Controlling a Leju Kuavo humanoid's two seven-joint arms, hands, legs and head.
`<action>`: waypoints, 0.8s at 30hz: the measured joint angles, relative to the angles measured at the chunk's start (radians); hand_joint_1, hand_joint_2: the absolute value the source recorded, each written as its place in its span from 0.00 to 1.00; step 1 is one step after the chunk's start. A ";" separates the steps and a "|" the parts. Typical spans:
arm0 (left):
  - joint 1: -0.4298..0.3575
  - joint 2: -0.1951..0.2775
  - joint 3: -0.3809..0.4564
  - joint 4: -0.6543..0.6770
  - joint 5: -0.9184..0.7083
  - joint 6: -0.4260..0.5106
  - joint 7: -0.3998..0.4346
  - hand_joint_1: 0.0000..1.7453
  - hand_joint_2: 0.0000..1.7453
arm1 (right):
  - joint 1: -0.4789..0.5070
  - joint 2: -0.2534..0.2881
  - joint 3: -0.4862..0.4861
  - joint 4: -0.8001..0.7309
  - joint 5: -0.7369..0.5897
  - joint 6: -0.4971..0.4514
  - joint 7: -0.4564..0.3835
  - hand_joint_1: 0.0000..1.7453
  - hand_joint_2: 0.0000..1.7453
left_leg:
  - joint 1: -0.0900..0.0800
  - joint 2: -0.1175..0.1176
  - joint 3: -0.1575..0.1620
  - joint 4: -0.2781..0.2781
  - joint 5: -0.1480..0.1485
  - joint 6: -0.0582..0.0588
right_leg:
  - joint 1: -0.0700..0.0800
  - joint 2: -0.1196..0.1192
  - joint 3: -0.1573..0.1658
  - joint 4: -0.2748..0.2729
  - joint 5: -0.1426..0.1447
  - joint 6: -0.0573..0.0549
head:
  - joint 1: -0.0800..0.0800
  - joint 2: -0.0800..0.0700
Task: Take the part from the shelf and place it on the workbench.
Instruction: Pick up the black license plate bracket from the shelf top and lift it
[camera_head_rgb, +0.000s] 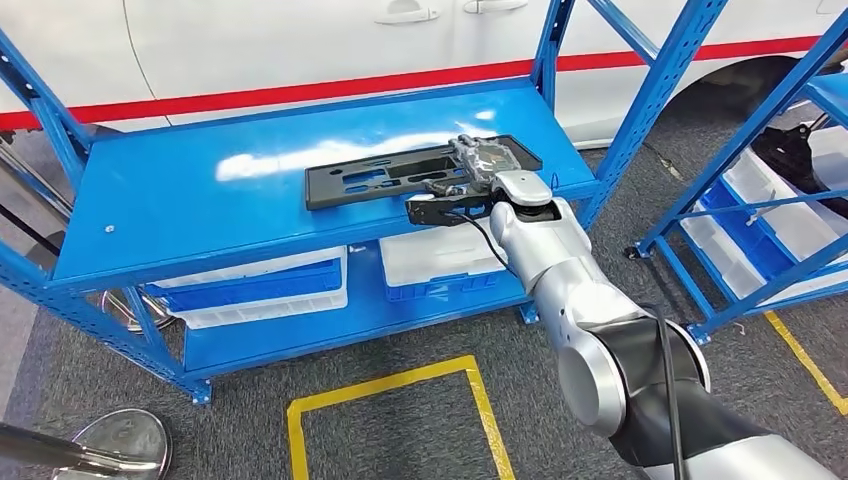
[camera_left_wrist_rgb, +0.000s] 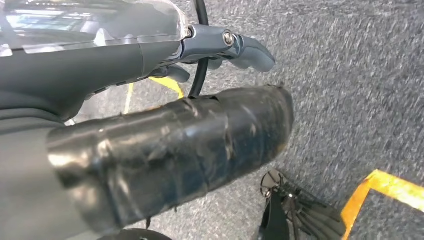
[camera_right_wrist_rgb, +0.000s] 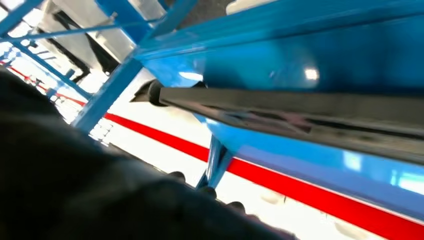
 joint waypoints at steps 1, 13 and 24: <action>0.000 0.001 0.000 0.000 -0.001 0.001 0.000 0.00 0.00 | -0.002 -0.001 0.001 0.000 0.000 0.000 0.000 0.00 0.00 | 0.000 0.001 -0.017 0.036 -0.016 -0.002 | -0.004 0.000 0.011 -0.006 -0.002 -0.005 | 0.000 0.000; 0.001 0.004 0.013 0.000 -0.005 -0.005 -0.012 0.00 0.00 | 0.012 -0.001 0.019 0.006 -0.002 0.015 -0.014 0.00 0.00 | -0.008 0.003 -0.116 -0.012 0.088 0.013 | 0.000 0.006 0.059 0.027 -0.083 0.025 | -0.001 0.000; 0.000 0.000 0.019 0.000 -0.008 -0.006 -0.023 0.00 0.00 | 0.011 -0.010 0.021 0.013 -0.005 0.019 -0.018 0.00 0.00 | -0.002 -0.003 -0.071 -0.022 0.065 0.035 | -0.010 0.004 -0.052 0.141 -0.055 0.044 | -0.001 0.000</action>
